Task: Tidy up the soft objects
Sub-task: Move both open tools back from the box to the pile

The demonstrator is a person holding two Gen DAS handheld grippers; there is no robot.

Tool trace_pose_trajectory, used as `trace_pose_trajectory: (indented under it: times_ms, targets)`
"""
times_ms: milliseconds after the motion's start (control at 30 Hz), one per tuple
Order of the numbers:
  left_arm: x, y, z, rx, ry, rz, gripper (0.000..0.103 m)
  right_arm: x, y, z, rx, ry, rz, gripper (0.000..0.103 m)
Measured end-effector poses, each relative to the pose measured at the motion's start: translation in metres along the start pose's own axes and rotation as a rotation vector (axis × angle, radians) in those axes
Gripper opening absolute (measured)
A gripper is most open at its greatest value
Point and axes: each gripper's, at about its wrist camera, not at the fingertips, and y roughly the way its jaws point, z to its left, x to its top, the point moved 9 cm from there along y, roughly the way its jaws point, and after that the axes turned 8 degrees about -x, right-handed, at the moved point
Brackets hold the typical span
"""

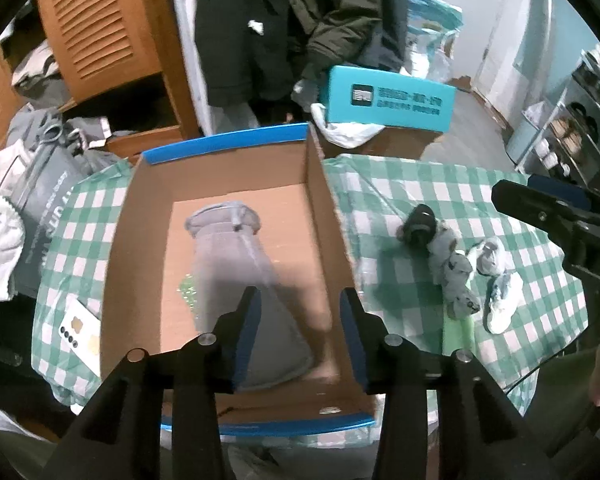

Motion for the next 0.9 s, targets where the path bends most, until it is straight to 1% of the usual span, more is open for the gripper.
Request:
trace_pose_trajectory:
  times_ms: [233, 367, 567, 900]
  targets:
    - [0.0, 0.008, -0.03, -0.011, 0.058, 0.019, 0.042, -0.013, 0.003, -0.033, -0.025, 0.049, 0.021, 0.067]
    - [-0.001, 0.014, -0.043, -0.017, 0.078, 0.038, 0.046, -0.021, 0.004, -0.049, -0.038, 0.068, 0.027, 0.067]
    - [-0.004, 0.023, -0.064, -0.023, 0.114, 0.057, 0.046, -0.033, 0.006, -0.072, -0.064, 0.092, 0.036, 0.067]
    - [-0.006, 0.04, -0.092, -0.049, 0.125, 0.094, 0.048, -0.058, 0.019, -0.108, -0.101, 0.146, 0.082, 0.067]
